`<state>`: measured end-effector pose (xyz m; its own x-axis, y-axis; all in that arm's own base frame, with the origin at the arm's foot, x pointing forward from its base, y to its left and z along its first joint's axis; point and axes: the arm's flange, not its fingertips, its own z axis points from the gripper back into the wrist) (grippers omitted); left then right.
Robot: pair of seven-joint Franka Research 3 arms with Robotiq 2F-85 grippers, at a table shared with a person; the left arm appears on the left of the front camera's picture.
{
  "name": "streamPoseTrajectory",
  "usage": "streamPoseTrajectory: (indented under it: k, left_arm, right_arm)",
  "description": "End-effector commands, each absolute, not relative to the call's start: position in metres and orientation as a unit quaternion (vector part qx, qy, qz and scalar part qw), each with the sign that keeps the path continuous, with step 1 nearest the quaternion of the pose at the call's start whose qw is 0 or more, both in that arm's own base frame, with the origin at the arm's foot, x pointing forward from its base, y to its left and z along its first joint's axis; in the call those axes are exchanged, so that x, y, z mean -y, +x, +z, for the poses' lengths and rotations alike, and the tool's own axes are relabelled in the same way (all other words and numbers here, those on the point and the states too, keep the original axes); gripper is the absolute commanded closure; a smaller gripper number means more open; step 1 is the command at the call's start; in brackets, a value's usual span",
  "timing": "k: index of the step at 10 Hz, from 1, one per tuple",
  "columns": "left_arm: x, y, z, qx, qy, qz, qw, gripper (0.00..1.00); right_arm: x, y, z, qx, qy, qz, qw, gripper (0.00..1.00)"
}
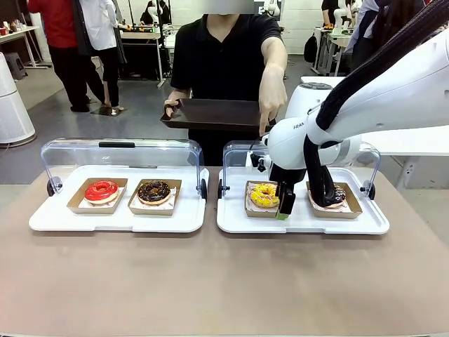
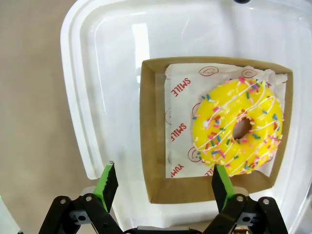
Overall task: Provide the desired donut to the person.
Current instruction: Pick up and lift the Paper togo box containing the Donut pointed at by the person.
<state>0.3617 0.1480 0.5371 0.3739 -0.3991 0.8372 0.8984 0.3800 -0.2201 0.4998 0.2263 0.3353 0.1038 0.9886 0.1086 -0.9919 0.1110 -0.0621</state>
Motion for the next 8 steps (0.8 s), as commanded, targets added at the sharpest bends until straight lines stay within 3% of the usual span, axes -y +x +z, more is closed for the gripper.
streamPoseTrajectory:
  k: [1,8]
  left_arm:
    - [-0.1491,0.3616,0.5379,0.363,-0.354,-0.434,0.744,0.00]
    - [-0.1491,0.3616,0.5379,0.363,-0.354,-0.434,0.744,0.00]
  right_arm:
    - [-0.2255,0.4982,0.3282,0.069,0.014,0.660,0.748,0.00]
    - [-0.2262,0.4892,0.3309,0.043,-0.011,0.644,0.763,0.00]
